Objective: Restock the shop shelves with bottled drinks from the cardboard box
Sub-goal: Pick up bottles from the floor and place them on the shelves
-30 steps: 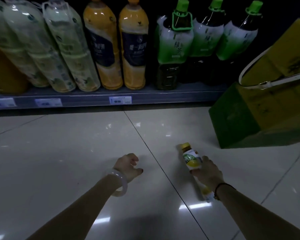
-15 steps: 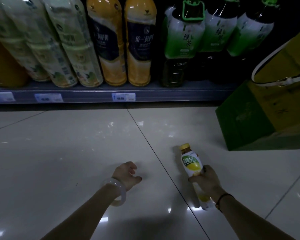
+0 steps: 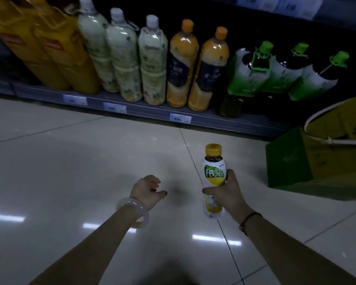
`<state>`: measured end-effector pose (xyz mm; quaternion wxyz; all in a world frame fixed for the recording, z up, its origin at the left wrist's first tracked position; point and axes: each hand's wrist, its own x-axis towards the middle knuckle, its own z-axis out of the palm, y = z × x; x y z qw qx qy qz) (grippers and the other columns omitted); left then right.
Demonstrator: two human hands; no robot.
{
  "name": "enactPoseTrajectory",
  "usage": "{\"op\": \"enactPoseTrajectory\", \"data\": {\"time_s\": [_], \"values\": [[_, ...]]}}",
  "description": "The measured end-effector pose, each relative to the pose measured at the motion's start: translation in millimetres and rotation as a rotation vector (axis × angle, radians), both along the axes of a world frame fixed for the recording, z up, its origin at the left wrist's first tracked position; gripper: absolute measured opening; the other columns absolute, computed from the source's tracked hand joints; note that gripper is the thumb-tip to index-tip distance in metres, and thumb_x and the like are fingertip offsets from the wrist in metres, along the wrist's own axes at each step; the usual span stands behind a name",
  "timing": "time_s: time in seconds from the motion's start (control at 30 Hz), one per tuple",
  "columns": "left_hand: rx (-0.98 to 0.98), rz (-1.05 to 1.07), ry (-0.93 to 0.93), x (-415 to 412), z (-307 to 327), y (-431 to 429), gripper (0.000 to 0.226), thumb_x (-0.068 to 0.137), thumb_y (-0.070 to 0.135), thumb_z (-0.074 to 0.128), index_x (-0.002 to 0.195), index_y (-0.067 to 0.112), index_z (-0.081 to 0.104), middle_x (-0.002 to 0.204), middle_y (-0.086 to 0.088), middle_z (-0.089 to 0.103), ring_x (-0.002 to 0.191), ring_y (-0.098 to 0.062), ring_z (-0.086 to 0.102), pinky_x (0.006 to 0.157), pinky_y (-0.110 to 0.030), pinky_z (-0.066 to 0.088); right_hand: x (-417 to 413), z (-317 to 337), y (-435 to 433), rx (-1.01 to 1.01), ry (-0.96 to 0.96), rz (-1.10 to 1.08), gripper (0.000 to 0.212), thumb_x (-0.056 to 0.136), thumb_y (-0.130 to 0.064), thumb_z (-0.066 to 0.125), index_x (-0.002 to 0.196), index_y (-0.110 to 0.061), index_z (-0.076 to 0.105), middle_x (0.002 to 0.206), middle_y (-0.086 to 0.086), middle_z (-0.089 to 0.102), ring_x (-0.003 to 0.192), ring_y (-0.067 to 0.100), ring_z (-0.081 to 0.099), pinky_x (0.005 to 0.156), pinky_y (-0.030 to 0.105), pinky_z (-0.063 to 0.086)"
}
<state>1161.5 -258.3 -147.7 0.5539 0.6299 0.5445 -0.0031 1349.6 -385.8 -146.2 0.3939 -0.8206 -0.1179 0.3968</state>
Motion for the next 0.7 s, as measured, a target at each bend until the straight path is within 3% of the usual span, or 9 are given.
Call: {"op": "enactPoseTrajectory", "data": {"time_s": [0.2,0.4,0.53,0.7], "values": [[-0.008,0.245,0.039,-78.9,114.5,17.2,0.027,0.072,0.01,0.077,0.091,0.017,0.059,0.096,-0.003,0.061,0.085,-0.019,0.058,0.076,-0.022,0.04,-68.4,114.8,41.3,-0.015,0.048,0.209,0.063,0.058,0.003,0.082,0.109,-0.017,0.049,0.098,0.003,0.064,0.093,0.025,0.063,0.086,0.039,0.052],[0.029,0.397,0.065,-182.0,207.4,45.6,0.027,0.072,0.009,0.077,0.09,0.016,0.058,0.097,-0.005,0.062,0.086,-0.021,0.058,0.076,-0.023,0.04,-161.4,208.7,104.4,-0.022,0.073,0.404,0.055,0.061,0.007,0.079,0.102,-0.012,0.047,0.086,-0.001,0.058,0.08,0.018,0.057,0.066,0.025,0.045],[0.043,0.444,0.088,-261.1,237.8,72.1,0.027,0.074,0.012,0.076,0.095,0.016,0.059,0.1,-0.006,0.061,0.087,-0.021,0.058,0.074,-0.024,0.042,-238.3,239.8,154.1,-0.019,0.084,0.505,0.055,0.062,0.007,0.078,0.101,-0.012,0.044,0.085,-0.002,0.056,0.075,0.011,0.055,0.061,0.021,0.043],[0.019,0.522,0.099,-367.8,244.9,113.2,0.029,0.073,0.014,0.076,0.095,0.018,0.057,0.103,-0.007,0.062,0.096,-0.026,0.061,0.086,-0.034,0.051,-344.6,251.6,220.6,-0.022,0.069,0.593,0.055,0.064,0.004,0.078,0.103,-0.012,0.042,0.084,-0.004,0.054,0.074,0.009,0.055,0.06,0.022,0.043]]}}
